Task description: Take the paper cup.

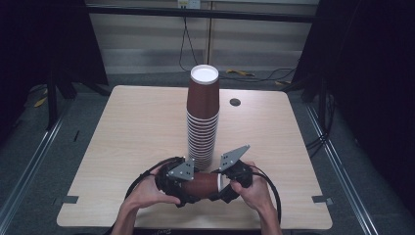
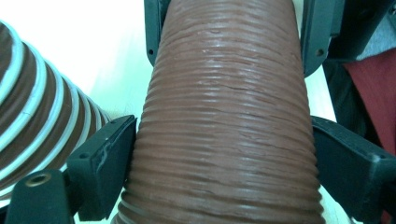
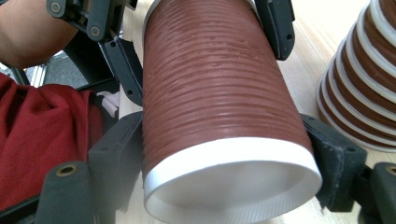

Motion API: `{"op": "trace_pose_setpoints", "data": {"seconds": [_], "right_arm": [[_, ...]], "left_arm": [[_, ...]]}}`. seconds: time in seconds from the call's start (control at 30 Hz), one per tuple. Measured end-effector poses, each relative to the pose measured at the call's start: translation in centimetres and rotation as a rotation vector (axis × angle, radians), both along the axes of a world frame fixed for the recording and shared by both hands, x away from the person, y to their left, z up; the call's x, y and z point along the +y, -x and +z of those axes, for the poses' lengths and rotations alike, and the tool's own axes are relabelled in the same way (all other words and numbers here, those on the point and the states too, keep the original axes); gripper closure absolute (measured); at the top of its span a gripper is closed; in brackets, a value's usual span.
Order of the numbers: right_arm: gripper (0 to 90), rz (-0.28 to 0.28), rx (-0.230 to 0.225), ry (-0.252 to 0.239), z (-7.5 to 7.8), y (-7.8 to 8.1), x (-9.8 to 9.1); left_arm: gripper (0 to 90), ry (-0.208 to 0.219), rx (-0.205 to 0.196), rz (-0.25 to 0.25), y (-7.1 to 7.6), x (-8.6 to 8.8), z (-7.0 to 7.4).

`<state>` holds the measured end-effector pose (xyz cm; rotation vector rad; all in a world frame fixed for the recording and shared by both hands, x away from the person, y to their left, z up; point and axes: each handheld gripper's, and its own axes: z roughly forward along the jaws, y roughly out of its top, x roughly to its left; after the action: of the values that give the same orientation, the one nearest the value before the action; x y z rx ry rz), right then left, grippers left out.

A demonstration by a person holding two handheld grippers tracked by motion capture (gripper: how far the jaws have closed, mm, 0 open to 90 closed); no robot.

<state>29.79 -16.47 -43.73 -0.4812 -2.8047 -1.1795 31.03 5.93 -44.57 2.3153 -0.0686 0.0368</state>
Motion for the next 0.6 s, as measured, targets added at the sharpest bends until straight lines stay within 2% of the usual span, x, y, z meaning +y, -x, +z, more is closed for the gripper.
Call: {"op": "trace_pose_setpoints", "data": {"seconds": [0.1, 0.13, 0.2, 0.27, 0.37, 0.4, 0.6], "right_arm": [[22.1, -0.006, -0.001, 0.005, 0.0, 0.1, -0.1], [22.1, -0.006, -0.001, 0.005, -0.1, 0.1, -0.1], [22.2, -0.009, 0.002, 0.008, -0.2, 0.1, -0.1], [22.2, -0.013, 0.002, 0.007, -0.2, 0.1, -0.2], [22.2, -0.034, -0.003, -0.006, -0.2, 0.2, -0.6], [22.1, -0.046, -0.005, -0.016, -0.2, 0.2, -0.8], [22.1, -0.084, -0.012, -0.055, -0.2, 0.5, -1.7]], "left_arm": [[13.8, 0.073, 0.023, -0.006, -0.1, 0.4, 0.3], [16.2, 0.112, 0.034, -0.009, -0.2, 0.6, 0.4], [15.5, 0.151, 0.031, 0.01, -0.1, 0.9, 0.8], [15.6, 0.166, 0.022, 0.036, -0.2, 1.2, 1.0], [15.8, 0.191, 0.039, 0.04, -0.2, 1.6, 1.1], [15.7, 0.192, 0.033, 0.041, -0.2, 1.7, 1.1], [15.5, 0.285, 0.042, 0.094, -0.2, 2.8, 1.0]]}}
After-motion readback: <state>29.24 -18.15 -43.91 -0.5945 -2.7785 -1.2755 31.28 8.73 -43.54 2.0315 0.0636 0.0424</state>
